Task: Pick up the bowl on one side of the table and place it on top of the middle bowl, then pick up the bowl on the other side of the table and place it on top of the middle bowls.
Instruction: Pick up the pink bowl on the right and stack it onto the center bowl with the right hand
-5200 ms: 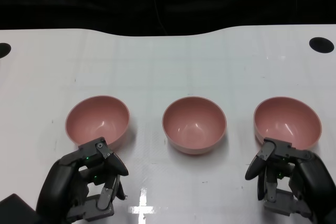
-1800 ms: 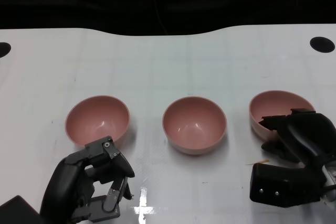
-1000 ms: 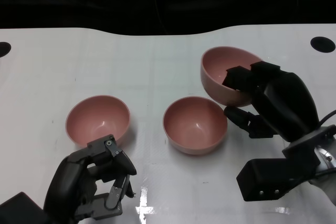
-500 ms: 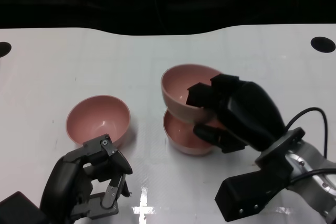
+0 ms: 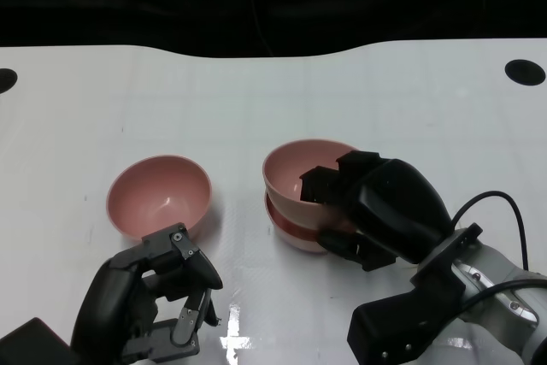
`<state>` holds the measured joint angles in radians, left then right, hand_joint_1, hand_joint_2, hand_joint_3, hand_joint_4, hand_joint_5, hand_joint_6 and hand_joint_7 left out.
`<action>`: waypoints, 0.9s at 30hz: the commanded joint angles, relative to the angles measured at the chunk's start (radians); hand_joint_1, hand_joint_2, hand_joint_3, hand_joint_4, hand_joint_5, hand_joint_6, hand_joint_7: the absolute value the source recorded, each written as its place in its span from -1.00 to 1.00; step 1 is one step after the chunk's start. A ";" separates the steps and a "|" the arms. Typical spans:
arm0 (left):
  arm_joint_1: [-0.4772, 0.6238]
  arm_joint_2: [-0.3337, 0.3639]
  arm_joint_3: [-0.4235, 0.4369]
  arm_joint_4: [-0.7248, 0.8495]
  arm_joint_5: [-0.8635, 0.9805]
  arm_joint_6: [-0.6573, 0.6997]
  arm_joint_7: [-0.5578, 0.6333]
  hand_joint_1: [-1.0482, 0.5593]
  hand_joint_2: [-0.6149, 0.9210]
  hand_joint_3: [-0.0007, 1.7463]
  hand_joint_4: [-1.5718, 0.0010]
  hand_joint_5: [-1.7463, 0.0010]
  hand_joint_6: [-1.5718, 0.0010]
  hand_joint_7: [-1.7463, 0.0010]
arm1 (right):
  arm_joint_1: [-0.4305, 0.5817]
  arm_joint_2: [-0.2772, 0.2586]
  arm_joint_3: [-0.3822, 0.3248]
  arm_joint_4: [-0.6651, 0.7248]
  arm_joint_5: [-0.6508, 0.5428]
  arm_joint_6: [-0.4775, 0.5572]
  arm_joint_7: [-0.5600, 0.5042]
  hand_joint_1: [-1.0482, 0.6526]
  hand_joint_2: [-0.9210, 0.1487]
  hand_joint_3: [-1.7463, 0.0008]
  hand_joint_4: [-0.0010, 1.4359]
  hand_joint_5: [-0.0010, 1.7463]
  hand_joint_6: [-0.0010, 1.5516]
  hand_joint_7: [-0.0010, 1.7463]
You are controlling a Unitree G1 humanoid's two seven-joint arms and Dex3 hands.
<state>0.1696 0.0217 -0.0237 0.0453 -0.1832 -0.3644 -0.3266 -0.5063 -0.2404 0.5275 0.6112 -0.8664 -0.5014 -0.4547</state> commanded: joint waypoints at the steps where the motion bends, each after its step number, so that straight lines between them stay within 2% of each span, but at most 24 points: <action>1: 0.006 0.005 0.003 -0.005 0.005 -0.012 0.007 0.08 0.39 0.39 -0.06 -0.84 -0.01 -0.59 | -0.028 -0.020 0.016 0.013 0.010 -0.006 0.072 0.03 -0.07 -0.19 0.26 0.55 0.13 0.15; 2: 0.004 0.006 0.003 -0.003 0.005 -0.013 0.007 0.08 0.39 0.39 -0.06 -0.84 -0.01 -0.59 | -0.031 -0.028 0.023 0.006 0.009 0.008 0.125 -0.06 -0.30 -0.01 0.17 0.36 0.14 -0.17; 4: 0.003 0.006 0.002 -0.002 0.007 -0.014 0.009 0.08 0.38 0.39 -0.06 -0.85 -0.01 -0.60 | -0.034 -0.040 0.032 -0.008 0.013 0.025 0.209 -0.26 -0.82 0.42 -0.06 -0.26 0.04 -0.74; 6: 0.001 0.007 0.002 0.000 0.007 -0.015 0.009 0.08 0.38 0.39 -0.06 -0.85 0.00 -0.60 | -0.030 -0.043 0.032 -0.020 0.017 0.036 0.251 -0.36 -0.96 0.55 -0.17 -0.50 -0.06 -0.90; 8: 0.000 0.007 0.002 0.002 0.005 -0.014 0.009 0.08 0.38 0.39 -0.06 -0.85 0.00 -0.60 | -0.021 -0.046 0.031 -0.039 0.021 0.055 0.303 -0.57 -0.99 0.54 -0.43 -0.66 -0.32 -0.97; 10: 0.000 0.007 0.001 -0.002 0.006 -0.010 0.011 0.08 0.38 0.38 -0.06 -0.85 -0.01 -0.59 | -0.012 -0.052 0.032 -0.063 0.018 0.072 0.338 -0.68 -1.00 0.48 -0.58 -0.73 -0.47 -0.99; 14: -0.004 0.006 0.001 0.004 0.008 -0.013 0.012 0.08 0.39 0.37 -0.06 -0.85 -0.01 -0.59 | 0.013 -0.070 0.022 -0.142 0.026 0.113 0.410 -0.75 -1.00 0.40 -0.72 -0.78 -0.60 -1.00; 22: -0.007 0.004 -0.001 0.004 0.005 -0.006 0.012 0.08 0.38 0.39 -0.06 -0.86 -0.01 -0.58 | 0.082 -0.098 -0.026 -0.282 0.067 0.115 0.397 -0.77 -1.00 0.40 -0.71 -0.74 -0.58 -0.98; 27: -0.010 0.004 0.001 0.010 0.006 -0.009 0.012 0.08 0.37 0.42 -0.06 -0.86 -0.01 -0.59 | 0.162 -0.097 -0.097 -0.392 0.132 0.116 0.380 -0.67 -1.00 0.45 -0.66 -0.68 -0.54 -0.97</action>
<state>0.1619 0.0188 -0.0308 0.0482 -0.1818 -0.3671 -0.3236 -0.3699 -0.3258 0.4584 0.2537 -0.7625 -0.3890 -0.0664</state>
